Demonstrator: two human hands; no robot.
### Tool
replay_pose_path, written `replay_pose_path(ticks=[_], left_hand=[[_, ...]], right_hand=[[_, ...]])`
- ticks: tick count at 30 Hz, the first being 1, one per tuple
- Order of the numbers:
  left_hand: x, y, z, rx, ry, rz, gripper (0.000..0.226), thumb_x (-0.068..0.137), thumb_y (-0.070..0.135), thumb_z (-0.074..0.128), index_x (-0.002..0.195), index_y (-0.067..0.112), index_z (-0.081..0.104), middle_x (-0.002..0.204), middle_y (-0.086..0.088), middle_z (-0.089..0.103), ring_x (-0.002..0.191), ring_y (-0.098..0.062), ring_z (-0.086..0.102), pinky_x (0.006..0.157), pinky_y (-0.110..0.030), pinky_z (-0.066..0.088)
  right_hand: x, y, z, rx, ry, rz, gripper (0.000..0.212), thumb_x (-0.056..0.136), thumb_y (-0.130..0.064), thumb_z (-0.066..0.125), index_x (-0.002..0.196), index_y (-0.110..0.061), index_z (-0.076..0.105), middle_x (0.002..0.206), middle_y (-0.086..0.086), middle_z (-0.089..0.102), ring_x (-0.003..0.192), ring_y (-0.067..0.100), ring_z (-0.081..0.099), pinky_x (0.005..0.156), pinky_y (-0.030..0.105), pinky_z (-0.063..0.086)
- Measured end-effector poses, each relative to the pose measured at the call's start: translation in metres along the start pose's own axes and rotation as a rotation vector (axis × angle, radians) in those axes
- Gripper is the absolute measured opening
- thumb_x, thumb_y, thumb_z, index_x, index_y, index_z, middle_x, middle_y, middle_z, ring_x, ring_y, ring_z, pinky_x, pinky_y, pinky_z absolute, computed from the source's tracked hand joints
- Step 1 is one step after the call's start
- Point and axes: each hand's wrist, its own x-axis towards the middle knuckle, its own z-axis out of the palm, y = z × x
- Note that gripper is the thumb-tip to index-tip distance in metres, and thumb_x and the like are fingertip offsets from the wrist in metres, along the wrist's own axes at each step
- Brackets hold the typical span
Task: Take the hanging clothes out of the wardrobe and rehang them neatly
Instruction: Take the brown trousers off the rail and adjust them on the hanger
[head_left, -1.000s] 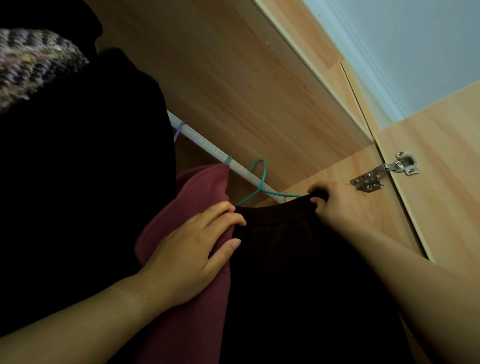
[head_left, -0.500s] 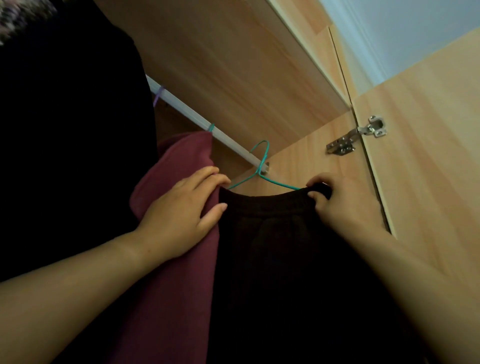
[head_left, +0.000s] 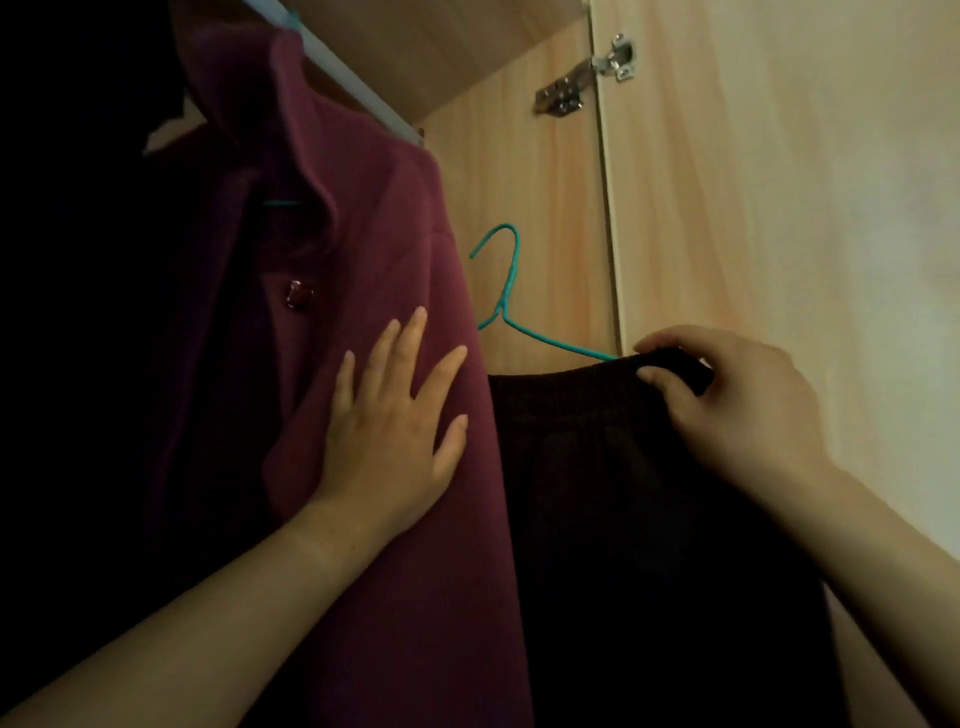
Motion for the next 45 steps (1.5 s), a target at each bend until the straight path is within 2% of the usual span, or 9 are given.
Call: replay_pose_path(ticks=[3,8,13,19,23,28,32,37,45], left_hand=[[-0.025,0.024,0.000,-0.087,-0.057,0.063,0.057,0.085,0.042,0.036,0.137,0.019,0.043,0.148,-0.010,0.036,0.137,-0.033,0.028,0.107,-0.057,0.026],[-0.057,0.074,-0.011,-0.259,-0.056,0.397,0.048,0.089,0.034,0.039,0.135,0.025,0.045,0.145,-0.005,0.042,0.134,-0.022,0.036,0.108,-0.049,0.029],[-0.067,0.124,-0.024,-0.396,-0.104,0.237,0.050,0.090,0.038,0.037,0.137,0.024,0.043,0.145,-0.002,0.041,0.135,-0.020,0.034,0.110,-0.054,0.020],[-0.057,0.168,-0.036,-0.670,-0.149,0.147,0.055,0.090,0.043,0.035,0.138,0.016,0.040,0.145,-0.006,0.038,0.133,-0.024,0.036,0.103,-0.043,0.037],[-0.057,0.213,-0.042,-0.786,-0.261,0.155,0.065,0.087,0.055,0.027,0.139,0.017,0.037,0.140,-0.007,0.041,0.128,-0.026,0.039,0.104,-0.044,0.035],[-0.087,0.292,-0.081,-0.884,-0.265,0.227,0.049,0.090,0.052,0.029,0.109,0.016,0.057,0.100,-0.008,0.055,0.089,-0.033,0.057,0.066,-0.041,0.046],[-0.141,0.367,-0.136,-0.954,-0.222,0.200,0.043,0.093,0.046,0.034,0.099,0.013,0.062,0.084,-0.008,0.057,0.069,-0.035,0.057,0.051,-0.033,0.039],[-0.214,0.469,-0.217,-1.108,-0.306,0.153,0.036,0.092,0.040,0.044,0.093,0.013,0.069,0.078,-0.007,0.060,0.066,-0.035,0.059,0.054,-0.039,0.046],[-0.320,0.590,-0.310,-1.358,-0.623,0.085,0.032,0.087,0.043,0.049,0.094,0.020,0.070,0.080,0.001,0.059,0.064,-0.027,0.057,0.060,-0.038,0.047]], right_hand=[[-0.044,0.010,-0.027,-0.044,0.001,0.041,0.016,0.083,-0.028,0.065,0.096,-0.037,0.066,0.096,-0.015,0.067,0.088,0.013,0.059,0.066,0.027,0.040],[-0.100,0.032,-0.086,-0.091,0.063,0.111,0.016,0.083,-0.025,0.065,0.095,-0.035,0.066,0.091,-0.016,0.065,0.086,0.012,0.061,0.071,0.032,0.048],[-0.133,0.046,-0.146,-0.144,0.114,0.123,0.016,0.083,-0.022,0.065,0.095,-0.032,0.067,0.087,-0.018,0.063,0.085,0.010,0.062,0.073,0.032,0.049],[-0.175,0.071,-0.221,-0.219,0.118,0.119,0.014,0.084,-0.016,0.067,0.095,-0.025,0.069,0.087,-0.015,0.063,0.085,0.003,0.059,0.077,0.007,0.040],[-0.209,0.083,-0.279,-0.248,0.138,0.091,0.013,0.084,-0.011,0.068,0.095,-0.017,0.070,0.087,-0.009,0.064,0.084,0.002,0.058,0.082,0.006,0.039],[-0.253,0.105,-0.370,-0.302,0.052,0.142,0.013,0.085,-0.015,0.067,0.098,-0.017,0.069,0.090,-0.010,0.064,0.087,0.006,0.060,0.083,0.020,0.046],[-0.309,0.130,-0.452,-0.359,-0.066,0.259,0.020,0.087,-0.024,0.061,0.105,-0.018,0.067,0.095,-0.006,0.063,0.091,0.004,0.057,0.086,0.012,0.040],[-0.409,0.146,-0.556,-0.412,-0.172,0.462,0.028,0.089,-0.030,0.053,0.109,-0.013,0.065,0.098,0.008,0.065,0.093,0.009,0.055,0.088,0.006,0.034],[-0.529,0.134,-0.694,-0.590,-0.237,0.671,0.025,0.092,-0.025,0.052,0.111,-0.013,0.064,0.097,0.000,0.058,0.092,0.007,0.053,0.088,0.007,0.034]])
